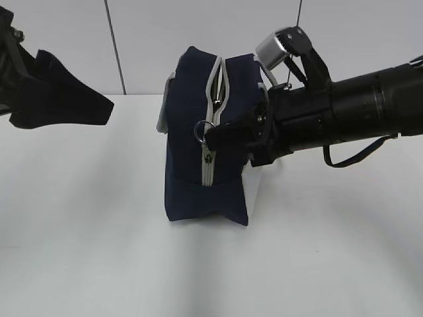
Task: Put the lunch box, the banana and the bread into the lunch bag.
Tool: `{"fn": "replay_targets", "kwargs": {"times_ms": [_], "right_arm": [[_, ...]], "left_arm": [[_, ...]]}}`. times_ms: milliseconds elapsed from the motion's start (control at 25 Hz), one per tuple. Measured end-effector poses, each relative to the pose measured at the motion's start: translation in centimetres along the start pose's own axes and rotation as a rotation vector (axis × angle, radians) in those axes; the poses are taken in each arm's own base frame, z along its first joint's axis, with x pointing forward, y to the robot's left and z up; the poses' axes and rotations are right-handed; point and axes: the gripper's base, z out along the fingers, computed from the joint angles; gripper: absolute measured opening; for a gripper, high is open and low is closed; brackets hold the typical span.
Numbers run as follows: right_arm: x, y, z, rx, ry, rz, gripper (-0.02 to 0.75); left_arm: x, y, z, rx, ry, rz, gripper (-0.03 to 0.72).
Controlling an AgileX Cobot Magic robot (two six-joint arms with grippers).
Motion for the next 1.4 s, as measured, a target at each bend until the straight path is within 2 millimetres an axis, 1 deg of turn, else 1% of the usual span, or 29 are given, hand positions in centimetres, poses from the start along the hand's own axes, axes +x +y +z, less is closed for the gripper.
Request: {"fn": "replay_targets", "kwargs": {"times_ms": [200, 560, 720, 920, 1120, 1280, 1400], "right_arm": [[-1.4, -0.4, -0.1, 0.014, -0.034, -0.018, -0.016], [-3.2, -0.9, -0.4, 0.039, -0.074, -0.048, -0.016], [-3.9, -1.3, -0.5, 0.077, -0.091, -0.051, -0.016], [-4.3, -2.0, -0.7, 0.150, -0.112, -0.018, -0.016], [-4.5, -2.6, -0.8, 0.218, -0.139, 0.035, -0.016], [-4.5, -2.7, -0.8, 0.225, -0.148, 0.049, -0.016], [-4.5, -2.6, -0.8, 0.215, -0.150, 0.057, -0.016]], "left_arm": [[0.0, 0.0, 0.0, 0.000, 0.000, 0.014, 0.434], [0.0, 0.0, 0.0, 0.001, 0.000, 0.025, 0.434], [0.4, -0.1, 0.3, 0.013, 0.010, 0.024, 0.434], [1.3, -0.4, 1.0, 0.063, 0.019, 0.033, 0.434], [1.7, -0.8, 1.5, 0.123, -0.029, 0.045, 0.434], [2.5, -0.7, 2.3, 0.118, -0.059, -0.006, 0.434], [2.1, -0.4, 2.6, 0.099, -0.113, -0.069, 0.434]]}}
